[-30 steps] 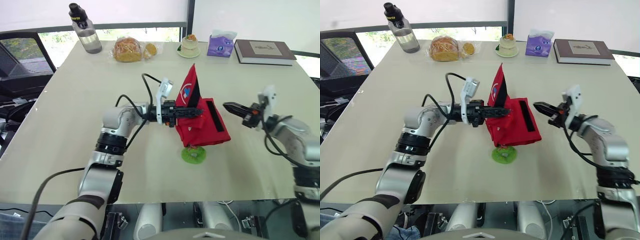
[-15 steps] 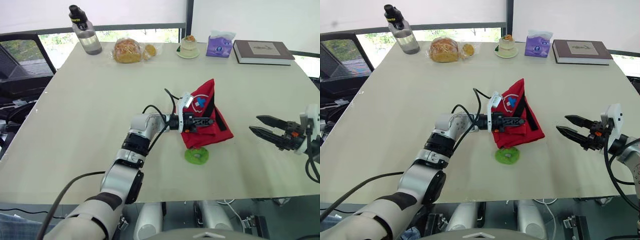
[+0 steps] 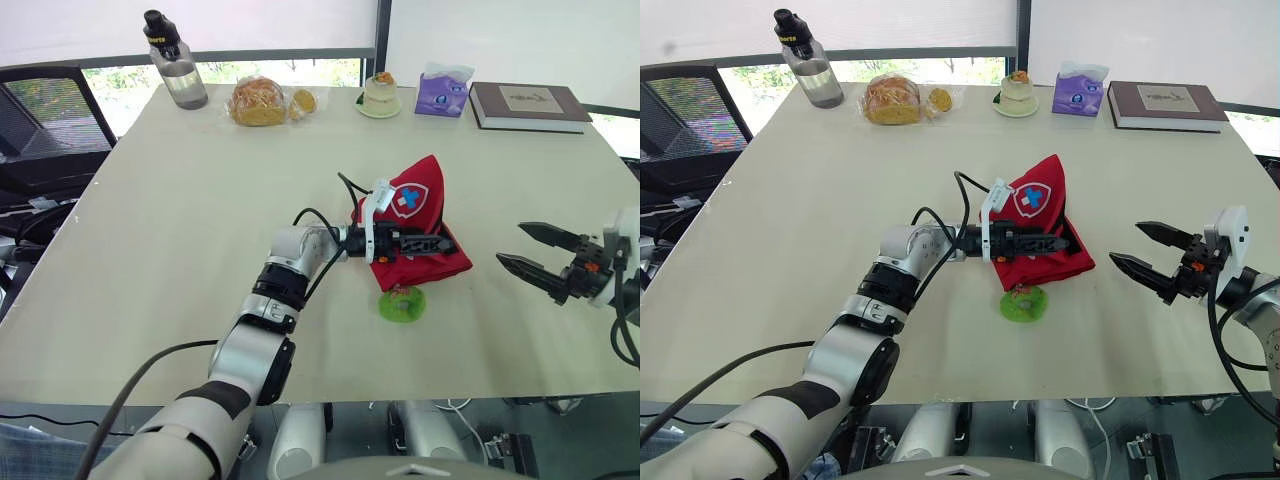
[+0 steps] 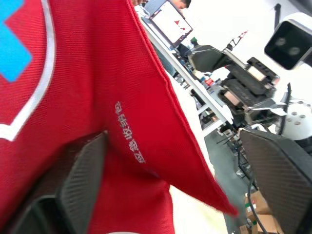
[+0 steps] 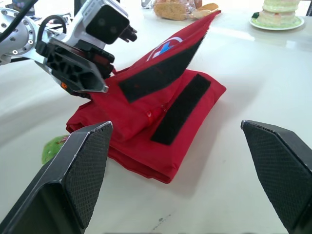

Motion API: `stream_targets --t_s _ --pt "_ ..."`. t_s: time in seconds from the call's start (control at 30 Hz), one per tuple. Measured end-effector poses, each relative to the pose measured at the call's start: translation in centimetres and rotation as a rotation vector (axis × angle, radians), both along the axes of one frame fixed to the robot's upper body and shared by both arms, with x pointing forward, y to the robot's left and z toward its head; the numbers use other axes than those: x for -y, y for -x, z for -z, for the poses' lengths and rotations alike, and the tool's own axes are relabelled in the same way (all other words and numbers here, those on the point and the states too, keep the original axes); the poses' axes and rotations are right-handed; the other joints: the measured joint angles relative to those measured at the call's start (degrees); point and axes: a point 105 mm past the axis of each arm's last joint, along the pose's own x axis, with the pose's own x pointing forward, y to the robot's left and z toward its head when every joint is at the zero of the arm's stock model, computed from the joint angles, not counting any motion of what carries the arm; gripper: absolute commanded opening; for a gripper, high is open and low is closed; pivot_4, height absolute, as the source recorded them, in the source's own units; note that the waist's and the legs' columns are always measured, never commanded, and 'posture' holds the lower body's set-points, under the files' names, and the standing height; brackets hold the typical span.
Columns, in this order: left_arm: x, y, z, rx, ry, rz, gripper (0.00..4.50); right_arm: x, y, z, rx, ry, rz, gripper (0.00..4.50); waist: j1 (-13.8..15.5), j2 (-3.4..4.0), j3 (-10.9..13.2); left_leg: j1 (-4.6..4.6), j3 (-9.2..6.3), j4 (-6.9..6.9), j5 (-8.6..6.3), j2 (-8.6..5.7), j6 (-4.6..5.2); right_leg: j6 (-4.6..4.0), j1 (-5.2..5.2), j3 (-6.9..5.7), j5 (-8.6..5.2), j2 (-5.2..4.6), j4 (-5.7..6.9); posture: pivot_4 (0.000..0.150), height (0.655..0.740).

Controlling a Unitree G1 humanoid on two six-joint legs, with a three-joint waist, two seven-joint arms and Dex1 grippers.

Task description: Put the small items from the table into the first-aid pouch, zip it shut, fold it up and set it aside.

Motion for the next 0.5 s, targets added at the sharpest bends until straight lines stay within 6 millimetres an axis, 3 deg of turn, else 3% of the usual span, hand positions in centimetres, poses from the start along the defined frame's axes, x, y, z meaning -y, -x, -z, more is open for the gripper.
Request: stream_targets --t_s 0.5 --pt "-0.6 1.5 0.2 -0.013 0.063 0.077 4.44 0.3 0.1 0.8 -0.019 0.027 0.004 4.50 -0.1 0.00 0.0 -0.04 -0.08 -0.03 0.00 0.00 0.00 -0.01 -0.01 -0.09 -0.01 0.01 -0.01 0.150 0.7400"
